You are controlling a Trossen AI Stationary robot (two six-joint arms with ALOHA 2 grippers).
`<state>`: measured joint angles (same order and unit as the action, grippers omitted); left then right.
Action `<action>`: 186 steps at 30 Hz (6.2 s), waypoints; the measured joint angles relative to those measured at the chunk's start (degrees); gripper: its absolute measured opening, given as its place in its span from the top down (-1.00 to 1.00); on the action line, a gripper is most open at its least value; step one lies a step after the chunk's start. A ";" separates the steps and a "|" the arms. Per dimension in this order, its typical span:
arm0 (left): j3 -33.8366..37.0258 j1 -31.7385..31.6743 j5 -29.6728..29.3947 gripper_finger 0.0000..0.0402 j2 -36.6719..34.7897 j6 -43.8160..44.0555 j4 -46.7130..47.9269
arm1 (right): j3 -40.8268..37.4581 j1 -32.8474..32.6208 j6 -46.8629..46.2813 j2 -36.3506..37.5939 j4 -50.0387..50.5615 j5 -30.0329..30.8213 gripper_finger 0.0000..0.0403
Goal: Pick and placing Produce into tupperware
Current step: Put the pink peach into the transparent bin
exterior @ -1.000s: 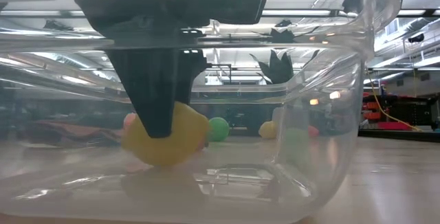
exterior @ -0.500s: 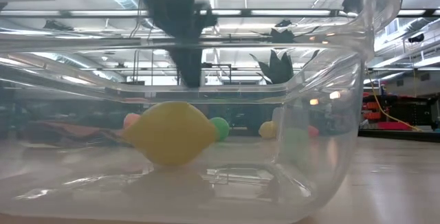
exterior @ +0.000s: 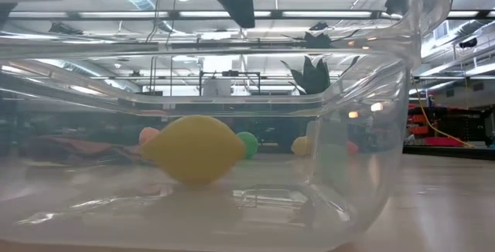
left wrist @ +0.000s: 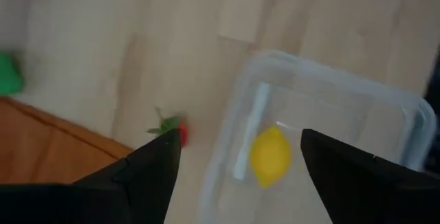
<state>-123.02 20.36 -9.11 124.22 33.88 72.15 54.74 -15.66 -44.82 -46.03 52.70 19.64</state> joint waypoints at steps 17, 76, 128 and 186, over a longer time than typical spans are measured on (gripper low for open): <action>11.07 -6.77 -4.89 -0.43 -6.07 -1.54 16.12 | 0.00 0.00 0.03 0.01 0.06 0.00 0.86; 64.55 -44.50 20.68 -0.53 -35.25 -52.27 -21.19 | -0.02 0.00 -12.09 -4.91 -1.77 2.51 0.56; 64.55 -38.11 18.17 -0.72 -22.95 -43.53 -27.17 | -0.02 0.00 -10.69 -4.87 -1.83 1.62 0.46; 35.83 -28.60 19.94 -0.19 -23.43 -43.50 -12.30 | -0.02 0.00 -10.58 -4.89 -1.68 1.70 0.46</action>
<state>-87.19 -8.25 10.83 100.79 -9.63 59.85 54.72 -15.66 -55.40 -50.92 51.03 21.34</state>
